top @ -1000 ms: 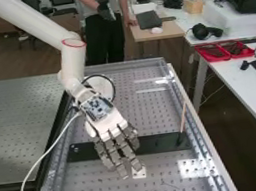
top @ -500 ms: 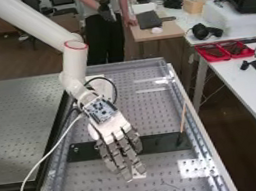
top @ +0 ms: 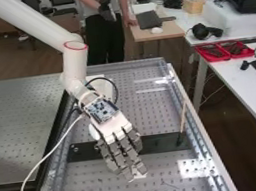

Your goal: Grab the pcb board and place it in the clear container

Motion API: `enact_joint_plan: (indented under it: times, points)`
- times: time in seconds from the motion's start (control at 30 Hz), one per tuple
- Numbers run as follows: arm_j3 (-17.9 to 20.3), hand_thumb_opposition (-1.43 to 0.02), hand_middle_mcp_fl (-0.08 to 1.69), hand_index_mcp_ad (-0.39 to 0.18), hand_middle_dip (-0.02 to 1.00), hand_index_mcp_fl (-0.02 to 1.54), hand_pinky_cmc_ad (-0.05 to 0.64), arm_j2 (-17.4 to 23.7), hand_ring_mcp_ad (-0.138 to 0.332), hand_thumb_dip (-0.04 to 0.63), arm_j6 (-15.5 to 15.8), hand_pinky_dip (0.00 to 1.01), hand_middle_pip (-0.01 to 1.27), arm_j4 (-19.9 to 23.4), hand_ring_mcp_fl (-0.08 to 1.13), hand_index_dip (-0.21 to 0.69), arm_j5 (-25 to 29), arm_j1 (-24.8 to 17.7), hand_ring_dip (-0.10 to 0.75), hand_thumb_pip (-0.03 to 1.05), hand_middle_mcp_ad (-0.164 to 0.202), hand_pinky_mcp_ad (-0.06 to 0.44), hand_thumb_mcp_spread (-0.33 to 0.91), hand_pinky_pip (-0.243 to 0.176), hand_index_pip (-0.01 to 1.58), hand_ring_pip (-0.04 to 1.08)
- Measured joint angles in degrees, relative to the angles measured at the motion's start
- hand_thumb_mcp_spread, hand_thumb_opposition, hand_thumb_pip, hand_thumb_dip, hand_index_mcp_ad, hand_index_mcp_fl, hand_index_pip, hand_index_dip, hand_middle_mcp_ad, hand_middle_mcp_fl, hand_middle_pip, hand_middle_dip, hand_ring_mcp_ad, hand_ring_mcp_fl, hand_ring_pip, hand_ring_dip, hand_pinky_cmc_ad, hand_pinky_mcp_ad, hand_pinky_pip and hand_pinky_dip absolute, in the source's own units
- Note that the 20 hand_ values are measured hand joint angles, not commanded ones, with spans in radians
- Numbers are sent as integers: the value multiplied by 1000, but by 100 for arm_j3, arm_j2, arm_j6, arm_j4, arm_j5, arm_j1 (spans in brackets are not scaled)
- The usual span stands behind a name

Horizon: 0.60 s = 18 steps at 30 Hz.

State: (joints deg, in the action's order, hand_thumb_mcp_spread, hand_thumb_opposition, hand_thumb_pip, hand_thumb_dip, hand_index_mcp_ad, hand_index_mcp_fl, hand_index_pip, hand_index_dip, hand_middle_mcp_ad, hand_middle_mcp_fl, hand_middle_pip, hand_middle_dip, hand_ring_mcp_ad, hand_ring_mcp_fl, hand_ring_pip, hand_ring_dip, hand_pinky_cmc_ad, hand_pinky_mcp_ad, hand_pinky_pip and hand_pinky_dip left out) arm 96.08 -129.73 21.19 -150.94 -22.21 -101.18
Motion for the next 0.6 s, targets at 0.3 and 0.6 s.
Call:
enact_joint_plan:
  times: [0.3,0.6]
  points:
    - [-3,-810,61,-24,140,124,314,2,194,223,-61,785,143,-30,0,164,29,-16,-30,679,108,182,346,-126,1511,133]
    - [14,-810,58,-24,140,124,311,15,192,223,-56,785,143,-30,0,164,35,-32,-30,682,106,182,346,-126,1508,133]
